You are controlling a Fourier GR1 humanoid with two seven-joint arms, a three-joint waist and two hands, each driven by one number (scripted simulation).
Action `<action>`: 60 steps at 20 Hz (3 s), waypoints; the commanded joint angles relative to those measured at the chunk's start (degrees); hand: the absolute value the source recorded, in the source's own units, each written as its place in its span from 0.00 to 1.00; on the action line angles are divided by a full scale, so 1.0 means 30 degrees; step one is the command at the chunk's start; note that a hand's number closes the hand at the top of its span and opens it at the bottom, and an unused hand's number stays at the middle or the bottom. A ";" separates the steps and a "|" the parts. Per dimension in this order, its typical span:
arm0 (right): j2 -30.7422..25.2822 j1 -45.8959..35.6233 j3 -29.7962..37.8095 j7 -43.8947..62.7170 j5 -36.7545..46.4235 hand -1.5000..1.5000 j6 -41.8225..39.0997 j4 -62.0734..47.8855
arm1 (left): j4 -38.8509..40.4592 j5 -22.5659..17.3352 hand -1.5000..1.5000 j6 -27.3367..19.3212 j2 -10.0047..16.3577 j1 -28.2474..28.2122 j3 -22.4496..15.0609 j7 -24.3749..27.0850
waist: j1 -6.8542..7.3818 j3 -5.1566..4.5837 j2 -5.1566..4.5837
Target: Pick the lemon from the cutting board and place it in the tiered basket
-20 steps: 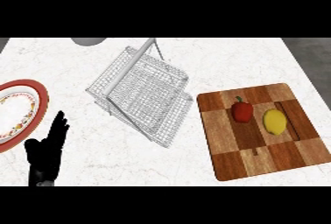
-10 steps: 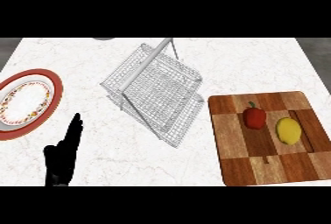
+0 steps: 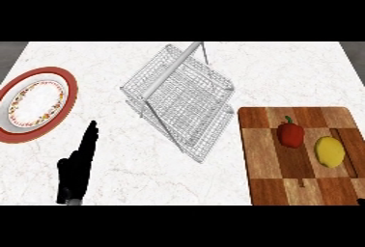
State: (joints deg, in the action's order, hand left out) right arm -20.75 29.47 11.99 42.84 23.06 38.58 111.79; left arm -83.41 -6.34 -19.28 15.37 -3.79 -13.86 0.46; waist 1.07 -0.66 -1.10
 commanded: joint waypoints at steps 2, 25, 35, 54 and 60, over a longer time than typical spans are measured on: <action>-0.2061 0.0281 0.0049 0.6655 0.3271 0.00 -0.2826 0.1811 | -0.0114 0.0176 0.50 0.0030 -0.0029 0.0007 -0.0363 -0.0785 | 0.0592 -0.0013 -0.0071; 0.2378 -1.0639 -0.1316 1.4136 1.0744 0.00 -1.3610 -0.2584 | 0.0795 0.0630 0.50 -0.0163 -0.0776 0.0138 -0.0390 -0.1011 | 0.0216 0.0158 0.0276; 0.4162 -1.4469 0.1094 1.4128 1.1244 0.00 -1.6323 -0.6706 | 0.0838 0.0493 0.50 0.0080 -0.0987 0.0325 -0.0252 -0.1016 | 0.0178 0.0185 0.0236; 0.6390 -1.7551 0.5088 1.3448 1.2732 0.00 -1.8309 -0.9111 | 0.1261 0.0099 0.50 0.0816 -0.0775 0.0435 0.0793 -0.1036 | -0.0275 0.0199 0.0335; 0.6860 -1.6846 0.5990 1.2165 1.2950 0.00 -1.7622 -0.9550 | 0.1256 0.0748 0.50 0.0345 -0.1185 -0.0655 0.0511 -0.0235 | -0.0294 0.0210 0.0366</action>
State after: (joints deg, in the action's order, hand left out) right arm -0.57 -19.78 28.76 69.17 61.33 -11.05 84.37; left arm -81.05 -4.28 -18.20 12.27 -4.02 -12.01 0.79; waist 0.20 0.19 0.27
